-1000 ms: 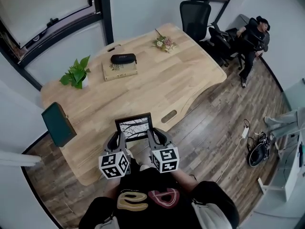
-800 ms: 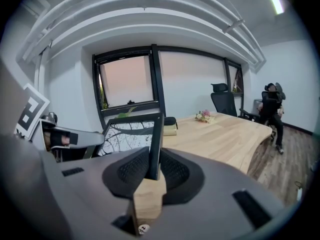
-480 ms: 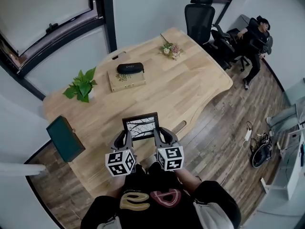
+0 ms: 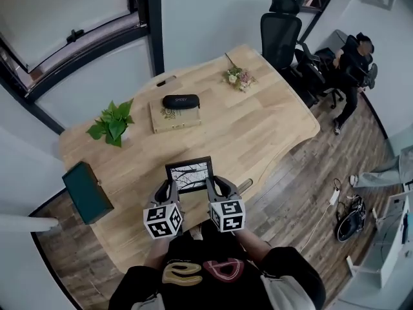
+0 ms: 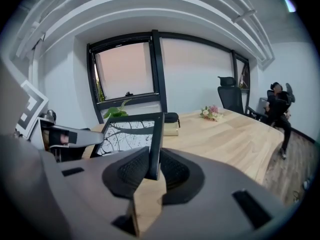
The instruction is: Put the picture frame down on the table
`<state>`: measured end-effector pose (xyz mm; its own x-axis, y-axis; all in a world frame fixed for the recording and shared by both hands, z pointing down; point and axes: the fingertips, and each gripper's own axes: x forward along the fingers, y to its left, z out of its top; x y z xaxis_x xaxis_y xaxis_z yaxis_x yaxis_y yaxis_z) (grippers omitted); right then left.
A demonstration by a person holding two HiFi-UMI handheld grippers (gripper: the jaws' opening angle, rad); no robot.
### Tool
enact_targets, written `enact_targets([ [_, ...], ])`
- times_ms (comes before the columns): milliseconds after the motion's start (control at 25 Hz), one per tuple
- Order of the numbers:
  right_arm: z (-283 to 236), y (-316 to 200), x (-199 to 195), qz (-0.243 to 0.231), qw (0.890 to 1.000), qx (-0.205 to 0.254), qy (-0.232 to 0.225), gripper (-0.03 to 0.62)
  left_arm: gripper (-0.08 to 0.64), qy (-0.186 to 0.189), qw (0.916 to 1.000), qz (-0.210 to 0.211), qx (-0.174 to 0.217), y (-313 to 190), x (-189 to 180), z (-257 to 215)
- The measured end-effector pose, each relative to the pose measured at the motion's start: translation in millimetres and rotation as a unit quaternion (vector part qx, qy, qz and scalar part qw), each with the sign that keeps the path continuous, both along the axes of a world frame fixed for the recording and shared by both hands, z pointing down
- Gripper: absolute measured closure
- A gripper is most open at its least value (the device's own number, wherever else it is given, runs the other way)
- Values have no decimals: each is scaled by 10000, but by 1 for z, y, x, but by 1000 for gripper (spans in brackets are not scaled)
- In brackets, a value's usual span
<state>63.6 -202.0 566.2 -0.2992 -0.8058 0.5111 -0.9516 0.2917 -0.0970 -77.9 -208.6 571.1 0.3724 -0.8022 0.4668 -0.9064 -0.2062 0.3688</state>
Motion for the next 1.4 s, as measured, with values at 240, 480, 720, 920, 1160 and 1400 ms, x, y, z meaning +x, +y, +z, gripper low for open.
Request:
enact_targets([
  [240,7,-31,7,-208,9998,-62,50,514,479,-110,9999,-110,-17,-27,7,7],
  [480,17,-55,12,-329,9993,-167,86,512,479,-171,9995,-186,-168,-52,13,19],
  [720,34,-75,19,-361,9986,-356,137,512,479,-201,9988,-241,-383,-70,19,37],
  [920,45,-89,22,-405,9980,-461,164,514,479,-249,9980,-290,-502,-82,23,48],
  [1160,62,-98,22,-491,9960,-699,269,514,479,-308,9960,-332,-775,-89,24,67],
  [1400,79,-103,23,-502,9944,-879,310,514,479,-362,9946,-289,-929,-94,25,80],
])
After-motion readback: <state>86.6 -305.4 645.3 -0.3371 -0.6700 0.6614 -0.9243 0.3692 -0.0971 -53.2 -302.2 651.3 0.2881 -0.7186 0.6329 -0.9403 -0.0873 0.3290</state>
